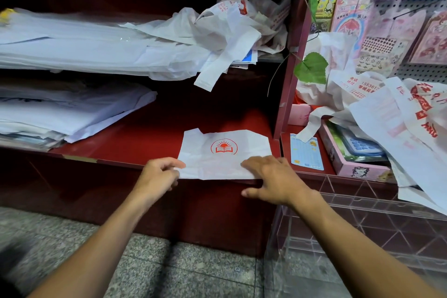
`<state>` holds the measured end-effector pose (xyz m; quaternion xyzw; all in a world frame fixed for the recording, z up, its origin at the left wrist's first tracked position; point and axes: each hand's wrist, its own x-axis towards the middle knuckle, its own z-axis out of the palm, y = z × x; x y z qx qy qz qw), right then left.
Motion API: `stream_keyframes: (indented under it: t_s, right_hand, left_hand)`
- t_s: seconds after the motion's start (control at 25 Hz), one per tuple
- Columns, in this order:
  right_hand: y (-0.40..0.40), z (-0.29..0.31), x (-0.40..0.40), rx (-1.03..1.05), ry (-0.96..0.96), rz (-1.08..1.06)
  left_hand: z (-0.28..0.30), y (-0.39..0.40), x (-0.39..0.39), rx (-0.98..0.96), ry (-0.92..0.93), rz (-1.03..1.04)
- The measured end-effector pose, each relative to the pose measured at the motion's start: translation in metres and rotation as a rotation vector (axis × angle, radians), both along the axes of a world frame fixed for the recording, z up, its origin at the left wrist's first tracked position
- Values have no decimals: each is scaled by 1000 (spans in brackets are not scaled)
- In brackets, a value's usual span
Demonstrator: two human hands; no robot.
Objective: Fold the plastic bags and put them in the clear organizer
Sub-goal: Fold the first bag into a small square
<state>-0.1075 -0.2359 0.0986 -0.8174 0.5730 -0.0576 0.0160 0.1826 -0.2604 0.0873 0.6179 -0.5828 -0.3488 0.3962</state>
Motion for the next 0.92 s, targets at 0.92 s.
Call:
stream_keyframes:
  t_s: [0.92]
  right_hand:
    - [-6,13,-18,56,-1079,-217]
  left_hand:
    - [6,-2,-2,-15,448,-37]
